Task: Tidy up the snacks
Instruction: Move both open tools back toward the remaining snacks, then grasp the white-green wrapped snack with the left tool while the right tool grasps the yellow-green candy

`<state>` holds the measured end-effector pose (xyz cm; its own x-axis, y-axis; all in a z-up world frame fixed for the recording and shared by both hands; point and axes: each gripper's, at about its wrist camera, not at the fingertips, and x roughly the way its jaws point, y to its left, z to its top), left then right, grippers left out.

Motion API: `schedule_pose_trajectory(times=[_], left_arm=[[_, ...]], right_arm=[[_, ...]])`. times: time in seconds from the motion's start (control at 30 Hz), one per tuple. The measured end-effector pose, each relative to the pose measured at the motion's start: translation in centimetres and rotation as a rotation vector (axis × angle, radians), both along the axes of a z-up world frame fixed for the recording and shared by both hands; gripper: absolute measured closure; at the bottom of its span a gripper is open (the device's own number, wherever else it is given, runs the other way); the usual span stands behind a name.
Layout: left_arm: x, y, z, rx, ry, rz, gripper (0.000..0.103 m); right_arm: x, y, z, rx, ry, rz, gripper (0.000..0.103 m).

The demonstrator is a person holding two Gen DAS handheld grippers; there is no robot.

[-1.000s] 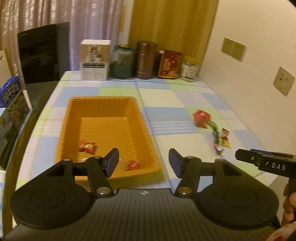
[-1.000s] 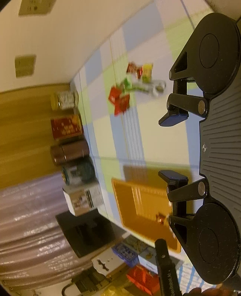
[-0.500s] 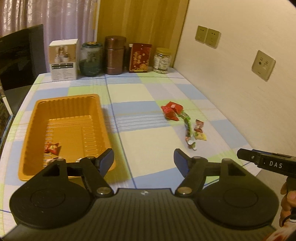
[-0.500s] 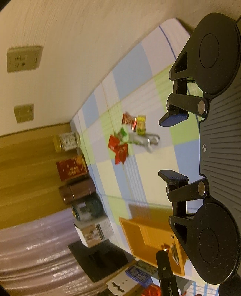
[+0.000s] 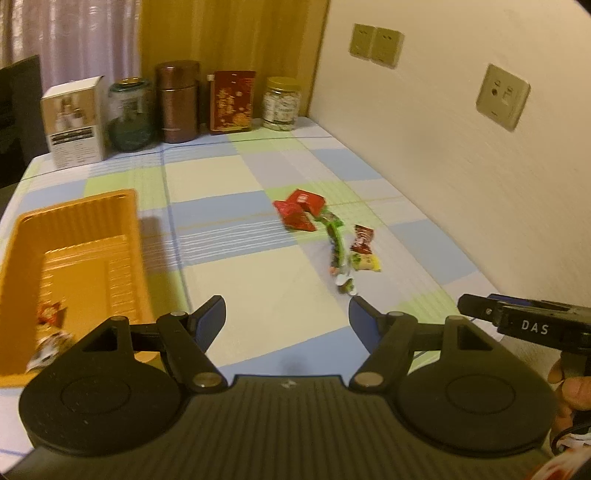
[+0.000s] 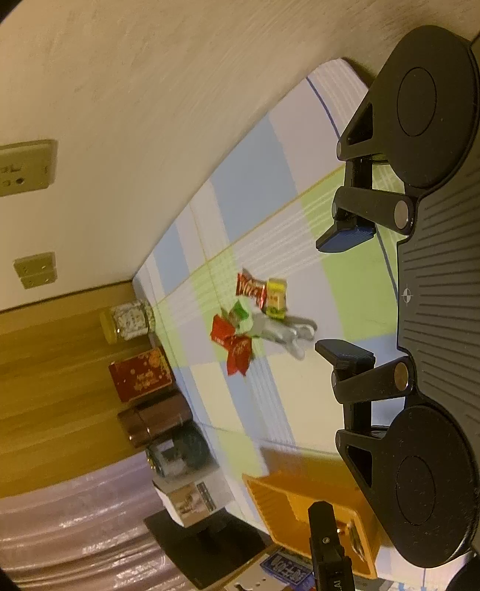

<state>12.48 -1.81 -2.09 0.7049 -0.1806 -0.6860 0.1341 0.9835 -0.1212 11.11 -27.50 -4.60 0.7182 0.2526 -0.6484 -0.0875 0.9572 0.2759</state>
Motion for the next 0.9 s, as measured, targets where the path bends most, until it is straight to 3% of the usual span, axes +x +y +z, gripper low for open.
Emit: schedule_pose_trajectory(times=[0.37, 0.7, 0.83, 0.9], left_arm=[[5.9, -4.3, -3.7, 0.027, 0.046, -0.098, 0.033], [10.9, -7.1, -8.5, 0.003, 0.093, -0.173, 0.045], [12.5, -8.0, -9.9, -0.01, 0.093, -0.198, 0.052], [13.2, -8.5, -10.5, -0.01, 0.091, -0.202, 0.06]], right_arm=[[4.5, -1.5, -3.0, -0.032, 0.044, 0.032, 0.051], [8.9, -2.5, -5.6, -0.054, 0.05, 0.043, 0.051], [10.2, -3.1, -6.4, -0.052, 0.052, 0.023, 0.051], [10.6, -3.3, -6.7, -0.054, 0.05, 0.021, 0.051]])
